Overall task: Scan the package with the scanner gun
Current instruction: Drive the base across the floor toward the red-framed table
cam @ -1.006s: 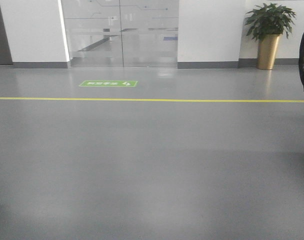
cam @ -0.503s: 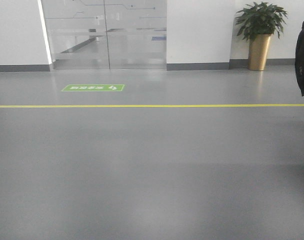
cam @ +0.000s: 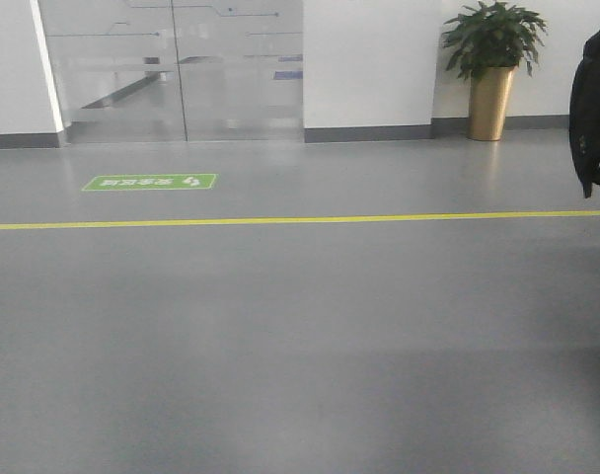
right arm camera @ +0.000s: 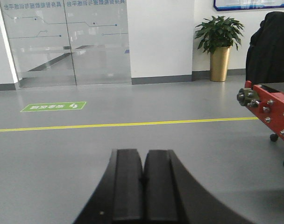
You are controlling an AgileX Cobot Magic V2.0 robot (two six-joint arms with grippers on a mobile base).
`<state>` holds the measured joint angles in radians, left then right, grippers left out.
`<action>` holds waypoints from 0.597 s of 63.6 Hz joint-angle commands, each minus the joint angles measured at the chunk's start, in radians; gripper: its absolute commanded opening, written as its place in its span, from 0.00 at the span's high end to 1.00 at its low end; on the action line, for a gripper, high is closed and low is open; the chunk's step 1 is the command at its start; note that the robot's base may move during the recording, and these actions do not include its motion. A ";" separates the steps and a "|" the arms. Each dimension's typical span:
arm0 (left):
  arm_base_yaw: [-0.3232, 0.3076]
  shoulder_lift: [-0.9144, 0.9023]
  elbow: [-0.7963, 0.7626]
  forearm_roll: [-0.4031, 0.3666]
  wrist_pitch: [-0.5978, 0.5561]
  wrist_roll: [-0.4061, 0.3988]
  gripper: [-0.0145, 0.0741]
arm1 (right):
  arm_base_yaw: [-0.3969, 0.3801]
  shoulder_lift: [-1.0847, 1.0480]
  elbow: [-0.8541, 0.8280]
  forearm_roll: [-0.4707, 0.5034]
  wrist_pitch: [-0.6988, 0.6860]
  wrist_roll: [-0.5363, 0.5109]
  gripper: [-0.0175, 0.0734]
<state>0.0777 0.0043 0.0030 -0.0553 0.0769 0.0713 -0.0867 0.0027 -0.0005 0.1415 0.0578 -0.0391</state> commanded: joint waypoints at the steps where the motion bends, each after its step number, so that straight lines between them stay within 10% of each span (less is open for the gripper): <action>1: -0.007 -0.004 -0.003 0.000 -0.013 -0.005 0.96 | 0.002 -0.003 0.001 0.001 -0.021 -0.005 0.98; 38: -0.007 -0.004 -0.003 0.000 -0.013 -0.005 0.96 | 0.000 -0.003 0.001 0.001 -0.021 -0.005 0.98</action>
<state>0.0777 0.0043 0.0030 -0.0553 0.0769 0.0713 -0.0867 0.0027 -0.0005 0.1415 0.0578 -0.0391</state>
